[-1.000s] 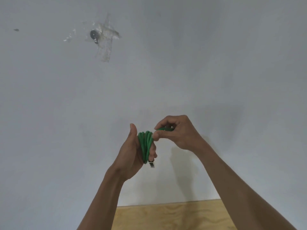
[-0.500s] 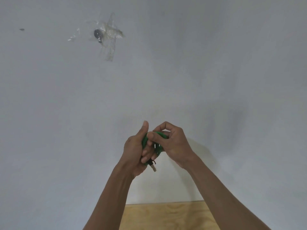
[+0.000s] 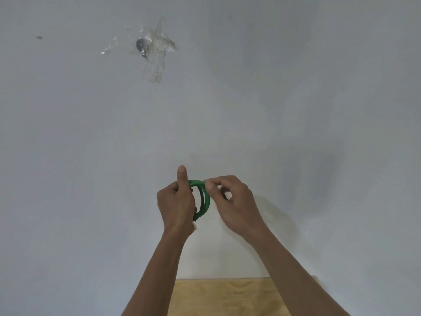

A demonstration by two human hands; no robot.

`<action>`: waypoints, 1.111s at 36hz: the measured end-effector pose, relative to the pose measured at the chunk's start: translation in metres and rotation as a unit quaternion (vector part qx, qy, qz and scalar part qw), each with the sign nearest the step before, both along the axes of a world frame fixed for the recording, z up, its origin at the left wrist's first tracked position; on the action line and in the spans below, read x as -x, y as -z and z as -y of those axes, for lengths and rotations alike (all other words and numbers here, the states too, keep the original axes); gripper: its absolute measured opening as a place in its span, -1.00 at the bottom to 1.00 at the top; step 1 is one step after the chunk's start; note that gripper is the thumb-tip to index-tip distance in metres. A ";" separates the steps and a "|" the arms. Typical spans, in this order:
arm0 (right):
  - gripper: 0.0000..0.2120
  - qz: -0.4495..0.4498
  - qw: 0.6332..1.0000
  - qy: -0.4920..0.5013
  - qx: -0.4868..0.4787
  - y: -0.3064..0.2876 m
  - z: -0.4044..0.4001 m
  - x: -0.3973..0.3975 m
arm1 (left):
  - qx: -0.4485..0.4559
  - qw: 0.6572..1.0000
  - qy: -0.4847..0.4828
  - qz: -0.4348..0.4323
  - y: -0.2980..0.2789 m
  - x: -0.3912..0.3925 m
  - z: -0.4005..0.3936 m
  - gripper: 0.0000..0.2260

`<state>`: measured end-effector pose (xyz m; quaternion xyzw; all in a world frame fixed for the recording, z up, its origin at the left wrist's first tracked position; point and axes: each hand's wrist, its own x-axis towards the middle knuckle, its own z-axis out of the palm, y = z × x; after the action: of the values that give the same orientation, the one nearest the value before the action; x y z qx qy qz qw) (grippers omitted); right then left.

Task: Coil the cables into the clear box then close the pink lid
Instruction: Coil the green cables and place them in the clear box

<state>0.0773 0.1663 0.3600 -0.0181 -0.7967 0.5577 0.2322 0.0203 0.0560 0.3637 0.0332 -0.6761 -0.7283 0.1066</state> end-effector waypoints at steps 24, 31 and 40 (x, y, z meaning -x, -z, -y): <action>-0.85 -0.032 0.996 0.061 0.052 0.001 0.012 0.009 | -0.048 0.998 0.015 0.046 -0.005 -0.004 0.002 -0.43; -0.56 0.036 0.994 0.019 0.103 0.008 0.011 0.015 | -0.099 0.991 0.036 0.079 -0.006 -0.002 0.005 -0.51; -0.80 0.086 0.964 -0.164 0.188 0.011 0.003 0.013 | -0.116 0.978 0.134 0.108 -0.008 -0.008 0.010 -0.49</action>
<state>0.0641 0.1629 0.3488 0.0212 -0.6863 0.7245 0.0604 0.0286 0.0462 0.3715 0.0323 -0.5928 -0.8016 -0.0702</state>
